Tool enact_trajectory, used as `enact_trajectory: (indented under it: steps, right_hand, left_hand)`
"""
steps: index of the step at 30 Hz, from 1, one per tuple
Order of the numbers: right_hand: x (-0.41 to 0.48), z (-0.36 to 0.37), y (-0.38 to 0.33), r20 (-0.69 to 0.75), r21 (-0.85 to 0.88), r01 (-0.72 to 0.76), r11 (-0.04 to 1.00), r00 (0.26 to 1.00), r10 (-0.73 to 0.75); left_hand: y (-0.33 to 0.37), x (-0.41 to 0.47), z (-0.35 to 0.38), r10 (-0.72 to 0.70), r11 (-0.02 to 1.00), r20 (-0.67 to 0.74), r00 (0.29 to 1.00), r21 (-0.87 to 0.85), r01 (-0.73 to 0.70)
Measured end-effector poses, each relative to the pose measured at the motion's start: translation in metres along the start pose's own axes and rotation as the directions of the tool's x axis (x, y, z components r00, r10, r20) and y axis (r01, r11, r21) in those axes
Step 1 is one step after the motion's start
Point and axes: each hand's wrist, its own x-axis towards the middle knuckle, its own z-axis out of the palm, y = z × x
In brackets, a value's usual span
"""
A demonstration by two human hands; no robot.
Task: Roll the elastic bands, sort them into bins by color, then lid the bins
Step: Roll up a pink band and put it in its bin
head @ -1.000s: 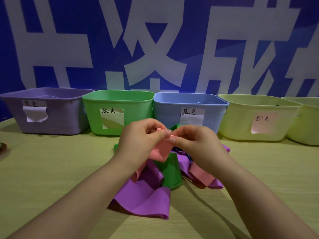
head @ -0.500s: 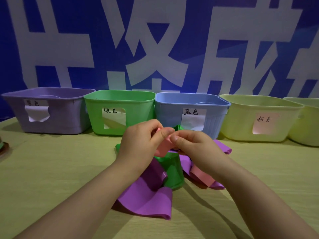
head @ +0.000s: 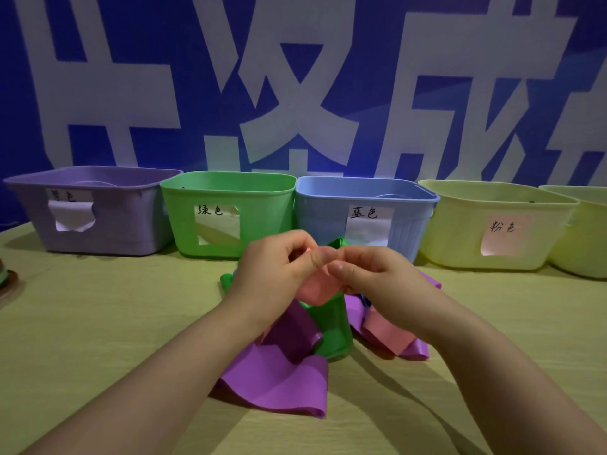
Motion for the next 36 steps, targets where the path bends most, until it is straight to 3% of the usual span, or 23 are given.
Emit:
enact_trajectory:
  steps: [4, 12, 21, 28, 36]
  right_hand:
    - [-0.0006, -0.0055, -0.0011, -0.002, 0.152, -0.028, 0.988, 1.000, 0.028]
    - [0.0028, -0.0038, 0.0011, 0.005, 0.203, -0.071, 0.977, 0.997, 0.071]
    - [-0.0013, -0.0028, -0.0011, 0.026, 0.117, -0.052, 0.992, 0.998, 0.049]
    - [0.0039, -0.0002, 0.0046, -0.042, -0.062, 0.008, 0.998, 0.999, -0.011]
    - [0.0044, -0.0016, 0.0040, -0.083, 0.105, 0.068, 0.992, 0.995, -0.059]
  left_hand:
    - [-0.0012, -0.0004, 0.0018, 0.009, 1.000, 0.035, 0.999, -0.028, -0.008]
    - [-0.0080, 0.0019, 0.0064, -0.008, 0.998, 0.047, 0.999, -0.068, 0.011]
    - [-0.0029, -0.0005, 0.0043, -0.025, 1.000, 0.010, 1.000, 0.017, 0.025]
    - [-0.0038, 0.0001, 0.0051, -0.042, 0.999, -0.001, 0.999, 0.002, 0.042]
    - [-0.0033, 0.0019, 0.0066, -0.074, 0.984, 0.071, 0.995, -0.160, 0.085]
